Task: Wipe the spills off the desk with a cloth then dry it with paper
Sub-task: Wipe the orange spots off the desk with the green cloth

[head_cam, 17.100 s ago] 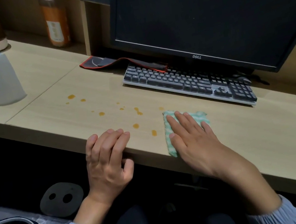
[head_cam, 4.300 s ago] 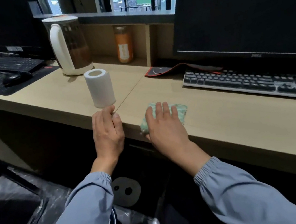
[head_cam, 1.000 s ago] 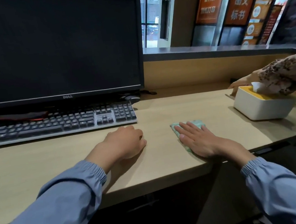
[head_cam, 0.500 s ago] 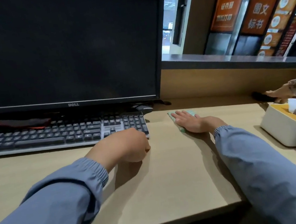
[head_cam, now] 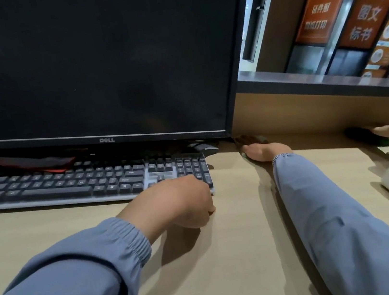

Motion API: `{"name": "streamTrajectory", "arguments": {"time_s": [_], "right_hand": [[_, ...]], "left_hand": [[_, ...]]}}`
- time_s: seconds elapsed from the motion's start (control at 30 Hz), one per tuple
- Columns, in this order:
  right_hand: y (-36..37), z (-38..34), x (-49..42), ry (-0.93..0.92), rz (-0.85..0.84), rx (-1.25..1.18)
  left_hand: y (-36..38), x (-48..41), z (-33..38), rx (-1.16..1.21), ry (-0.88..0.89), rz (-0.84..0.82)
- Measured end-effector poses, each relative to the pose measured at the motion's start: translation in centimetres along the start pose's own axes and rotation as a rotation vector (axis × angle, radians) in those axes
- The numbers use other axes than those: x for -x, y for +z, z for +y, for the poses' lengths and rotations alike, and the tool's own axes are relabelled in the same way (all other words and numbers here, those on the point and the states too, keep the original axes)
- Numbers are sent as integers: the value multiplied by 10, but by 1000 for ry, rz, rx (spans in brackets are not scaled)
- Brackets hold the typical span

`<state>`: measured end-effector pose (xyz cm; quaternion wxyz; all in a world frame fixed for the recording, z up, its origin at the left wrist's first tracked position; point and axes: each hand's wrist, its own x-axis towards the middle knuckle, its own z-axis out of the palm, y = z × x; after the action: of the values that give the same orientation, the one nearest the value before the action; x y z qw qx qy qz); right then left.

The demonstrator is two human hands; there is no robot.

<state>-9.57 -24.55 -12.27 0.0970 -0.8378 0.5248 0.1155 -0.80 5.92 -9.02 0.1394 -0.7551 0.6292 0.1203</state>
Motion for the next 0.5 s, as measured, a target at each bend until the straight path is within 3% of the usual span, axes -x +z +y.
{"name": "streamTrajectory", "arguments": {"time_s": [0.27,0.5], "right_hand": [[2,-2,-1,25,7,-88],[22,4,18,-162,21,-11]], "left_hand": [[-1,1,3,1,-20,2],[3,-1,4,-7,-32,14]]}}
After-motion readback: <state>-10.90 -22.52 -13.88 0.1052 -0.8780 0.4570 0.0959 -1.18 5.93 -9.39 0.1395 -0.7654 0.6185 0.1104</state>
